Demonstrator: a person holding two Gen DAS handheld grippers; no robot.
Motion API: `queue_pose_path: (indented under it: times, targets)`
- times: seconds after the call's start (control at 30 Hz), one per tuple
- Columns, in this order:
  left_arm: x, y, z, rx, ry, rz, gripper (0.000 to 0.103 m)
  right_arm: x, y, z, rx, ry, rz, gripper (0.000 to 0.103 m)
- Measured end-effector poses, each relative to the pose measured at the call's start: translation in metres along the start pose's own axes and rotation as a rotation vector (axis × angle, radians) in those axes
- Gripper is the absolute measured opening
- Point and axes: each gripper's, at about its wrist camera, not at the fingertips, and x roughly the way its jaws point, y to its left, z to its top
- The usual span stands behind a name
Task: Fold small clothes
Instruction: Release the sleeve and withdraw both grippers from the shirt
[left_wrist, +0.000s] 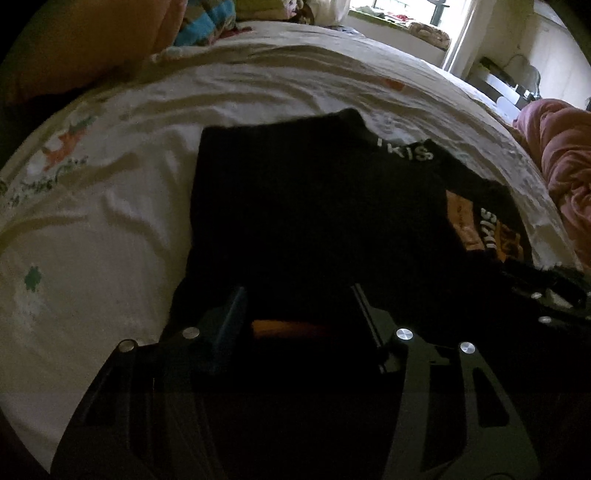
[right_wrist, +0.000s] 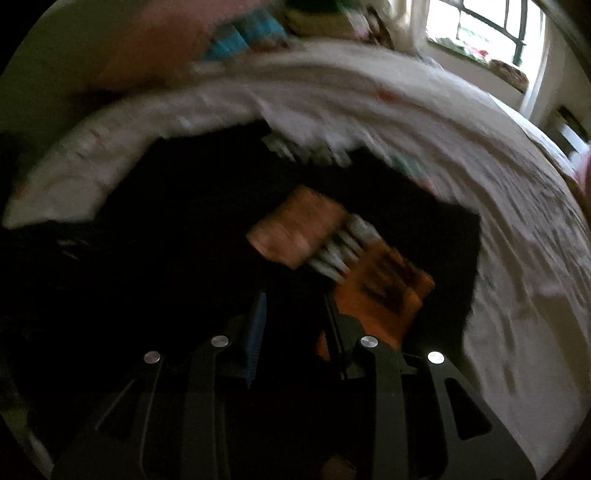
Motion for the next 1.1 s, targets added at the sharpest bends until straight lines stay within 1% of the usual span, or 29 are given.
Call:
queue_pose_path:
  times: [0.03,0.1,0.13,0.27,0.3,0.33,0.37,0.4,0.5,0.6,0.7,0.83,0.87,1.0,1.1]
  targets:
    - [0.000,0.001,-0.001,-0.008,0.000,-0.007,0.050,0.005,-0.006,-0.004,0.022,0.013,-0.008,0.031]
    - [-0.001,0.002,-0.004,-0.015,-0.009,-0.015,0.050,0.007,-0.019,-0.008,0.091,0.010,0.030,0.032]
    - [-0.001,0.002,-0.006,-0.014,-0.013,-0.016,0.050,0.007,-0.020,-0.008,0.103,0.006,0.039,0.032]
    - [-0.004,0.000,-0.009,-0.018,-0.018,-0.013,0.052,-0.003,-0.015,-0.012,0.100,-0.023,0.020,0.036]
    - [-0.005,0.000,-0.009,-0.016,-0.015,-0.012,0.054,-0.005,-0.017,-0.014,0.106,-0.030,0.021,0.038]
    - [-0.005,0.000,-0.010,-0.015,-0.008,-0.009,0.060,-0.010,-0.017,-0.017,0.117,-0.041,0.031,0.041]
    - [-0.006,0.000,-0.011,-0.015,-0.003,-0.006,0.061,-0.014,-0.016,-0.020,0.127,-0.050,0.044,0.042]
    - [-0.005,0.001,-0.013,-0.013,0.004,-0.006,0.061,-0.018,-0.017,-0.023,0.136,-0.057,0.053,0.045]
    - [-0.004,0.001,-0.019,-0.004,0.010,0.006,0.061,-0.030,-0.016,-0.031,0.150,-0.075,0.062,0.046]
    - [-0.006,0.000,-0.022,0.001,0.008,0.010,0.061,-0.041,-0.017,-0.034,0.162,-0.099,0.072,0.058]
    - [-0.010,0.001,-0.023,-0.004,0.001,0.007,0.061,-0.049,-0.015,-0.036,0.165,-0.113,0.072,0.059]
    - [-0.020,0.002,-0.025,-0.016,-0.018,-0.003,0.061,-0.057,-0.014,-0.039,0.168,-0.129,0.074,0.069]
    - [-0.022,0.003,-0.025,-0.017,-0.023,-0.006,0.062,-0.059,-0.014,-0.039,0.170,-0.133,0.074,0.069]
    - [-0.035,0.004,-0.024,-0.021,-0.051,-0.009,0.066,-0.067,-0.011,-0.039,0.172,-0.153,0.080,0.078]
    - [-0.042,0.003,-0.024,-0.022,-0.070,-0.008,0.072,-0.073,-0.009,-0.038,0.167,-0.167,0.076,0.083]
